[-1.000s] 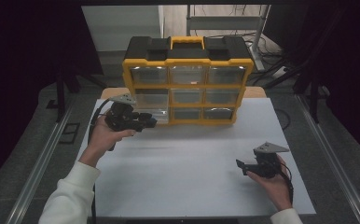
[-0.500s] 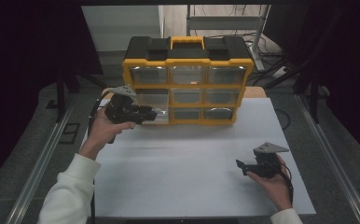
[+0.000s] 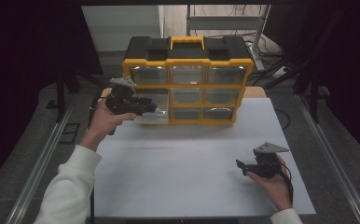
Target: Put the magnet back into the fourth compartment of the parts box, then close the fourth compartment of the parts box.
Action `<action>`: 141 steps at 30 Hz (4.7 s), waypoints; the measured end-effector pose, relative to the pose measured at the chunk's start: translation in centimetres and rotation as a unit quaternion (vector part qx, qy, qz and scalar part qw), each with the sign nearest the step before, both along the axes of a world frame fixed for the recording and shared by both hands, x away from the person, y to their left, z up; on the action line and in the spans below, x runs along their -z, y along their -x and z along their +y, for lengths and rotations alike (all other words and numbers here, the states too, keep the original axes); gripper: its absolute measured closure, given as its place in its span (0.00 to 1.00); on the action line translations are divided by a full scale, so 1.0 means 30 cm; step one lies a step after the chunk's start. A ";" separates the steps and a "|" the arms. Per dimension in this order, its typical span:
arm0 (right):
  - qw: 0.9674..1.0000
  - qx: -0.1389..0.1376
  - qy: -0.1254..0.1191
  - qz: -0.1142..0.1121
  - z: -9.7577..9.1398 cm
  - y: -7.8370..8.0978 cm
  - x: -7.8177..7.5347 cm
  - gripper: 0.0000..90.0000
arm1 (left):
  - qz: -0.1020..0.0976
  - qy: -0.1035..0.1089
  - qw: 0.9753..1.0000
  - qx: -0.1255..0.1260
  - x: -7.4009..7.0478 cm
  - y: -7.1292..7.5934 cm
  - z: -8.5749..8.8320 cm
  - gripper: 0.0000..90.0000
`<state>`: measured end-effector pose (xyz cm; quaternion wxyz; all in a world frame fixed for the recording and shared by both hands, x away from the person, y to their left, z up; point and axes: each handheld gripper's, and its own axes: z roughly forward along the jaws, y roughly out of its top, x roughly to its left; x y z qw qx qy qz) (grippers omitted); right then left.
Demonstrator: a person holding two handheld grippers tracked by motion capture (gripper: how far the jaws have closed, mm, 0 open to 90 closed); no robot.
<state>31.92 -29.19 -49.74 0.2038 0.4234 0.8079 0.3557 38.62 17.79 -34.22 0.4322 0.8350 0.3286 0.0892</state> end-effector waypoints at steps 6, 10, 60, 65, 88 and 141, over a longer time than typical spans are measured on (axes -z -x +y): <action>1.000 0.000 0.000 0.000 -0.001 0.000 0.000 0.18 | 0.000 -0.004 1.000 -0.009 -0.005 -0.027 0.002 0.69; 1.000 0.000 0.000 -0.001 -0.001 0.000 -0.001 0.18 | -0.004 -0.009 1.000 -0.008 -0.011 -0.042 -0.002 0.69; 1.000 -0.001 0.007 0.002 0.000 0.000 0.004 0.18 | -0.032 0.005 0.998 -0.054 0.047 -0.023 -0.014 0.12; 1.000 -0.001 0.006 -0.001 -0.001 -0.001 0.003 0.18 | -0.037 0.002 0.998 -0.048 0.041 0.016 -0.014 0.11; 0.999 -0.016 -0.032 -0.006 -0.005 -0.002 -0.023 0.17 | -0.054 0.011 0.997 -0.047 0.057 0.169 -0.008 0.14; 1.000 -0.009 -0.026 -0.004 -0.009 -0.001 -0.024 0.18 | -0.015 -0.002 0.999 -0.046 0.240 0.221 -0.043 0.69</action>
